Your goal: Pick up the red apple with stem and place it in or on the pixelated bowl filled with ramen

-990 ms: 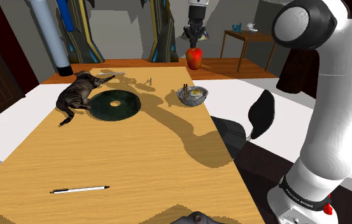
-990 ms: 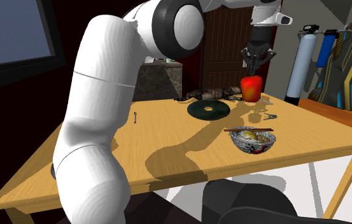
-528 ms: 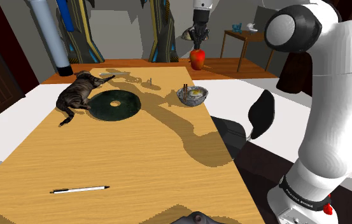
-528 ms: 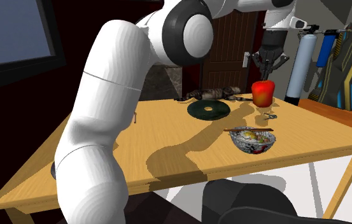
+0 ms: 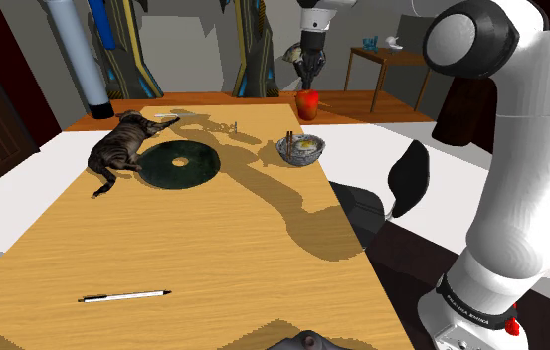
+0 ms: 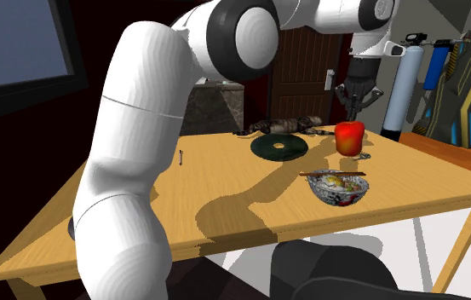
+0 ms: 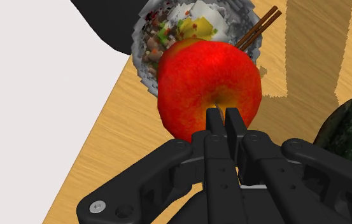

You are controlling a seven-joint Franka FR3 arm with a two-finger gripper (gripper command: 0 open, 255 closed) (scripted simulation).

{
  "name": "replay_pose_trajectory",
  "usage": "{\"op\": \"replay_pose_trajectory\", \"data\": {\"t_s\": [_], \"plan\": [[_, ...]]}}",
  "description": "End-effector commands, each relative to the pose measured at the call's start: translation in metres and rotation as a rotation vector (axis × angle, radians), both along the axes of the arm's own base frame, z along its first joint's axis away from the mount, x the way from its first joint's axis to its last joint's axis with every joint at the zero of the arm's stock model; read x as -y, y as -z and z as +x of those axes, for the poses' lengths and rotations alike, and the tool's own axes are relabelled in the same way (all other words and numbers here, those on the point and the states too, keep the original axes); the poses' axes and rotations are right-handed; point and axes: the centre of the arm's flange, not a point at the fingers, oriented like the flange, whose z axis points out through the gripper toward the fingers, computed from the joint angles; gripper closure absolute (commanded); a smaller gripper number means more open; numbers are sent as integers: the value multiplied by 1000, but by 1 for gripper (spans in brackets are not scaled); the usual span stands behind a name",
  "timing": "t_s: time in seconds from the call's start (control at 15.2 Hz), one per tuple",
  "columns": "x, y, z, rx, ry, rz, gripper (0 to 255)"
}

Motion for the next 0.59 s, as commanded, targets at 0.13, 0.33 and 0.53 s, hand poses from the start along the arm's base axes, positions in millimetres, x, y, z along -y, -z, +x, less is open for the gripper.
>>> {"op": "replay_pose_trajectory", "data": {"t_s": [0.13,0.33,0.53], "plan": [[-1,22,-1,0,0,0,255],[-1,38,-1,0,0,0,255],[-1,54,-1,0,0,0,255]]}}
